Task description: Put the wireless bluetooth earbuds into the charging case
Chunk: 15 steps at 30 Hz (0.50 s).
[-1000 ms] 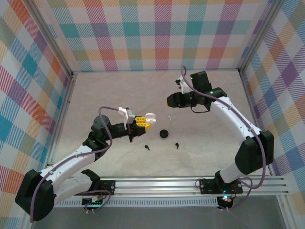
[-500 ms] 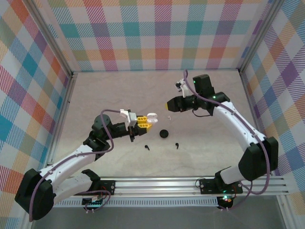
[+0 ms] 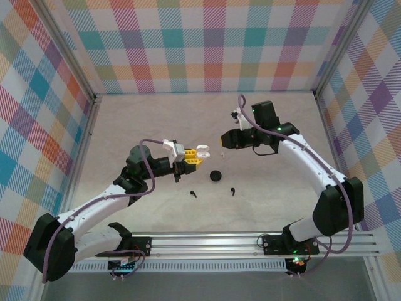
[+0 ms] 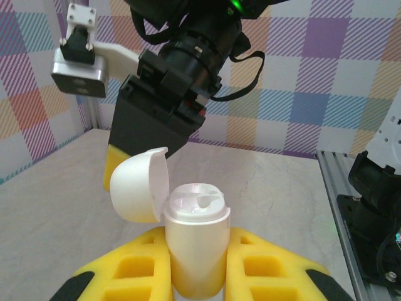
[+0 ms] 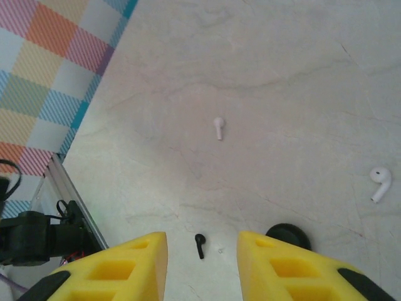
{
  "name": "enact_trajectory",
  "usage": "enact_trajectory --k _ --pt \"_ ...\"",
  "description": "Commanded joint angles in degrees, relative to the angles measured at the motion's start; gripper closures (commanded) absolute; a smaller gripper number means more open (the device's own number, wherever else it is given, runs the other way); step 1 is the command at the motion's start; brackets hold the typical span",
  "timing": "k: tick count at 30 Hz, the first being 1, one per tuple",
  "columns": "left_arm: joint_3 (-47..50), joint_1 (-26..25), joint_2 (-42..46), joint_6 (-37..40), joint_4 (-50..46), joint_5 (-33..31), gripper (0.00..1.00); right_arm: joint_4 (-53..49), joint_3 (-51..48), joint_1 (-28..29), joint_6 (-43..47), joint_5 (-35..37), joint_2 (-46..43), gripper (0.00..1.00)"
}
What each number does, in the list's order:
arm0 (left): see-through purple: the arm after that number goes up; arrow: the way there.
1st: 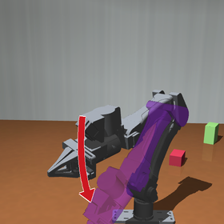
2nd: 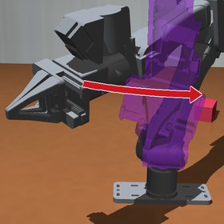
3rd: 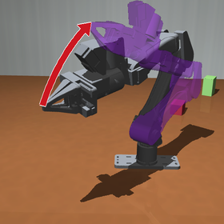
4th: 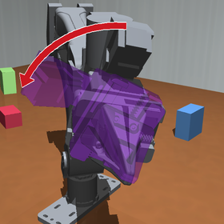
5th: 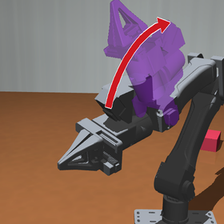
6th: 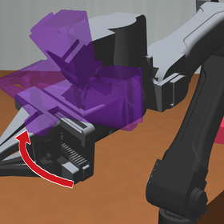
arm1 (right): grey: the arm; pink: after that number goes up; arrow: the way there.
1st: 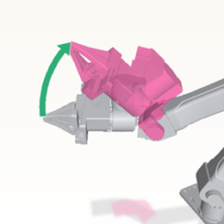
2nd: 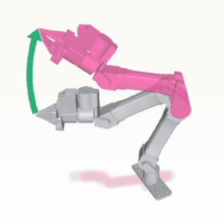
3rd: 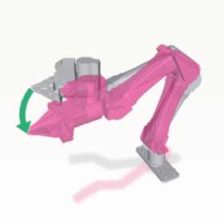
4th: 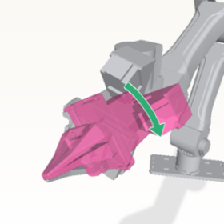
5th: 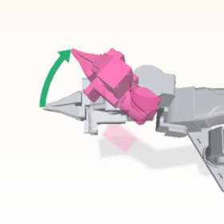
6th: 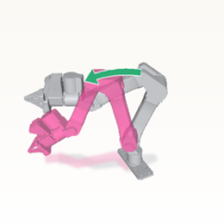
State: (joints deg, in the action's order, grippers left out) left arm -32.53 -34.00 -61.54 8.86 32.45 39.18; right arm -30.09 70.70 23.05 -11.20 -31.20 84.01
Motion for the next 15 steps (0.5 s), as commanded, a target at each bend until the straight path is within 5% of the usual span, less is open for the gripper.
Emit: enact_trajectory --k 1,8,15 --pt "-0.78 -0.45 1.77 1.44 -1.60 -1.75 1.00 -1.07 1.87 -0.11 -2.43 3.21 2.07 0.65" --pt "0.53 -0.45 3.38 1.97 -3.87 -3.13 1.00 -2.97 6.38 2.44 -1.75 7.39 10.45 0.70" --pt "3.32 -0.45 9.09 2.37 -5.62 -2.78 1.00 1.83 13.62 6.94 -1.31 2.83 21.27 0.71"
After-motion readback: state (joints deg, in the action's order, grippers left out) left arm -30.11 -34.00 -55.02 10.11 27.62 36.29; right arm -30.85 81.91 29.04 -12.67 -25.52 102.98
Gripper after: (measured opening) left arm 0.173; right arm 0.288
